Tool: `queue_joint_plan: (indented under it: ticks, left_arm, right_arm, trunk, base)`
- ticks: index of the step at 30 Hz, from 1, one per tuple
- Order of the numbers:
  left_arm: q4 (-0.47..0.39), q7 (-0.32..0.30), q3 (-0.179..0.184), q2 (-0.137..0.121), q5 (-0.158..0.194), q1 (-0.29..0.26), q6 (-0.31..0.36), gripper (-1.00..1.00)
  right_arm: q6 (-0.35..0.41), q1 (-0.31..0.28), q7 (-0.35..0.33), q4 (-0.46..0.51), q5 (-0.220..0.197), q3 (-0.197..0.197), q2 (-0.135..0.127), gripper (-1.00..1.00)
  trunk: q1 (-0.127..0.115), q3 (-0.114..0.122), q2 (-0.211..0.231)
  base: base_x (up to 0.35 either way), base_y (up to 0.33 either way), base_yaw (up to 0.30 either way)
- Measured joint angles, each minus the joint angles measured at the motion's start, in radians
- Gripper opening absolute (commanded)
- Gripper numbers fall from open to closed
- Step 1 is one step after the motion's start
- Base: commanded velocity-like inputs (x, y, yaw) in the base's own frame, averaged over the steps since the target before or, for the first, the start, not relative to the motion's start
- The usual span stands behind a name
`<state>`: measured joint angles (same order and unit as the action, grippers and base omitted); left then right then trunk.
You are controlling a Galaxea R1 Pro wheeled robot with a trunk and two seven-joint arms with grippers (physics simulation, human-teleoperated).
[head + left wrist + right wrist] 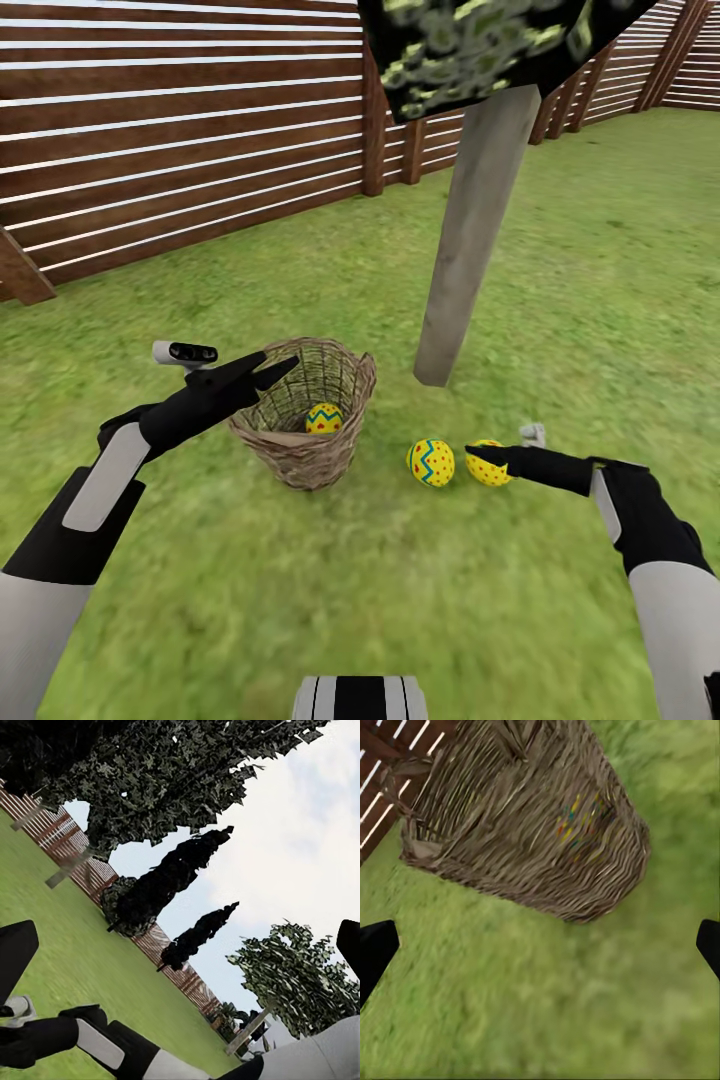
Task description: Take the three Easter eggs out of the wicker basket on the lawn in the garden, then place them on the lawn next to a single tree (choose any tree) so that all three eggs are next to the same tree and none are left in the basket.
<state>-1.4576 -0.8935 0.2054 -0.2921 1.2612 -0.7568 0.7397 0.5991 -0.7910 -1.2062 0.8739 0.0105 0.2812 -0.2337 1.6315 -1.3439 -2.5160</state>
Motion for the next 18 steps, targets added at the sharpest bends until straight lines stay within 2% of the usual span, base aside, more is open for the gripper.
queue_joint_plan:
  ticks: [1,3,8,14,18]
  left_arm:
    - [0.0,0.0,0.001,0.0,0.0,0.0,0.0,1.0]
    - [0.0,0.0,0.001,0.001,0.0,0.0,0.0,1.0]
    - [0.0,0.001,0.002,0.002,0.0,0.0,-0.002,1.0]
    - [0.0,0.001,0.002,0.002,0.0,0.0,-0.014,1.0]
    - [0.0,0.002,0.001,0.002,0.0,0.0,-0.015,1.0]
  right_arm:
    - [0.037,0.001,-0.007,0.02,0.0,0.0,0.002,1.0]
    - [0.082,0.001,-0.011,0.073,0.0,0.0,0.021,1.0]
    - [0.109,0.002,-0.006,0.188,0.004,-0.003,0.115,1.0]
    - [0.145,0.002,0.002,0.246,0.011,-0.005,0.164,1.0]
    - [0.152,0.002,0.038,0.275,0.012,-0.006,0.193,1.0]
  trunk:
    - [0.0,0.0,0.0]
    - [0.0,0.0,0.0]
    - [-0.001,0.0,0.0]
    - [-0.001,0.0,0.0]
    - [-0.001,0.0,0.0]
  base:
    - [0.045,0.0,0.0]
    - [0.1,0.0,0.0]
    - [0.246,0.043,0.0]
    - [0.316,0.023,0.0]
    - [0.324,0.042,0.0]
